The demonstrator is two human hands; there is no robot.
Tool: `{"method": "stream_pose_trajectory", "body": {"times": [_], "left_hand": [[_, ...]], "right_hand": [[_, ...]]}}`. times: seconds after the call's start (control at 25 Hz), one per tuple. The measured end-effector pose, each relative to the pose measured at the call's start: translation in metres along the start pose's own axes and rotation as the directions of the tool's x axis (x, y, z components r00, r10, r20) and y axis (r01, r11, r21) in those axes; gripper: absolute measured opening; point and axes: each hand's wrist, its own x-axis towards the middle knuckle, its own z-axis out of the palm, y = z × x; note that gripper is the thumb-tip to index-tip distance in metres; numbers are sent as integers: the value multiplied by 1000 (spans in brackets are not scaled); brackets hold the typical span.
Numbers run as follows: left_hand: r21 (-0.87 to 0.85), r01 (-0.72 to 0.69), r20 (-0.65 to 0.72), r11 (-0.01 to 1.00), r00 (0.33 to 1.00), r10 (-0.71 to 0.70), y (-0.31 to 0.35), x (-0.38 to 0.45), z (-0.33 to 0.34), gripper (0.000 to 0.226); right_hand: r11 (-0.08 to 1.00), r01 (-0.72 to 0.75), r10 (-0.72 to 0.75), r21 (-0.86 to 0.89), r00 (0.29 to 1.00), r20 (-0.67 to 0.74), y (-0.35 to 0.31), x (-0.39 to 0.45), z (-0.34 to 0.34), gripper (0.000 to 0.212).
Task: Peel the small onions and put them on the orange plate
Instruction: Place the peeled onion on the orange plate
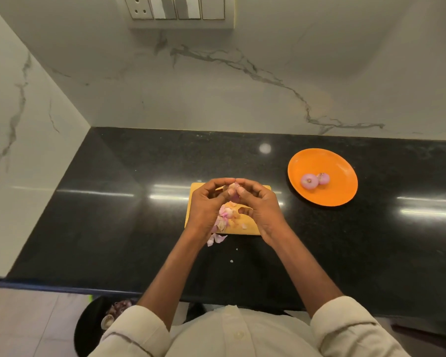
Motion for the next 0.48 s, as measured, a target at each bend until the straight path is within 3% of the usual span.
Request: {"method": "stream_pose_trajectory", "body": {"times": [0.24,0.48], "left_hand": [[-173,83,-55,981,994,-94,2,-10,-5,7],[-224,167,-62,960,981,-185,7,-7,-5,9]], "right_hand": [[999,37,-38,-27,999,-32,0,-7,10,26],[979,110,-101,-172,993,61,-4,-13,6,43]]}}
